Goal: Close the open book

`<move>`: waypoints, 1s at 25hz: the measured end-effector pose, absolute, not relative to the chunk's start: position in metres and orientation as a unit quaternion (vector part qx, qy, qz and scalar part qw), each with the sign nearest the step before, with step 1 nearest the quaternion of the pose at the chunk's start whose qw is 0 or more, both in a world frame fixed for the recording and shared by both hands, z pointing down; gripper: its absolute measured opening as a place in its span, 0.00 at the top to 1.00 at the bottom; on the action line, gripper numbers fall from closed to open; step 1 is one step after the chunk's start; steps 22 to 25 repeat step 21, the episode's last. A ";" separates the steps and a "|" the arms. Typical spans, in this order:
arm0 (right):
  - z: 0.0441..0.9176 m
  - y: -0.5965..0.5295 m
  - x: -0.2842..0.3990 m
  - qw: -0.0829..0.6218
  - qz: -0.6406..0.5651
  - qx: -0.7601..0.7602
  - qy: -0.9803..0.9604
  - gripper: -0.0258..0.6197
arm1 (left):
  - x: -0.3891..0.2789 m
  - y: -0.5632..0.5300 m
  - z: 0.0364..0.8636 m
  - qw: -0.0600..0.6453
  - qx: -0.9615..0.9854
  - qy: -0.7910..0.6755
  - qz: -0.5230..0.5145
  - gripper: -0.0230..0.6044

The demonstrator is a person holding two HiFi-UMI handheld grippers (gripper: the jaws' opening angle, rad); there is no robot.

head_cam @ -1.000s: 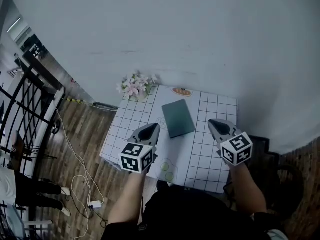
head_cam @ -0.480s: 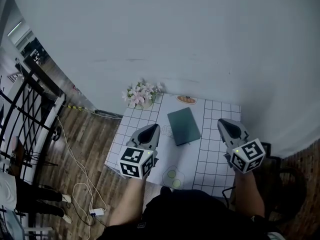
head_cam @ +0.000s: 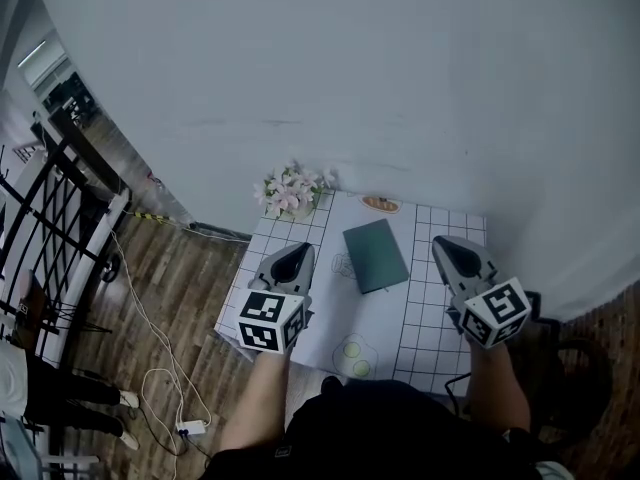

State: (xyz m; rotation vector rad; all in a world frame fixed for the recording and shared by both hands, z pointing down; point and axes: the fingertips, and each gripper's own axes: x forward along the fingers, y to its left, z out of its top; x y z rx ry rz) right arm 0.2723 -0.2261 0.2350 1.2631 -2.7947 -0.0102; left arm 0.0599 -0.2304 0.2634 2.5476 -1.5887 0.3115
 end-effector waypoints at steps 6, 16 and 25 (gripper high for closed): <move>0.236 -0.218 0.264 0.045 -0.009 0.410 -0.911 0.96 | 0.059 -0.221 0.272 0.069 0.845 -0.520 0.107 0.95; 0.248 -0.211 0.265 0.057 0.006 0.411 -0.910 0.96 | 0.061 -0.215 0.283 0.080 0.847 -0.514 0.111 0.95; 0.247 -0.209 0.266 0.059 0.012 0.411 -0.910 0.96 | 0.064 -0.214 0.282 0.084 0.849 -0.510 0.111 0.95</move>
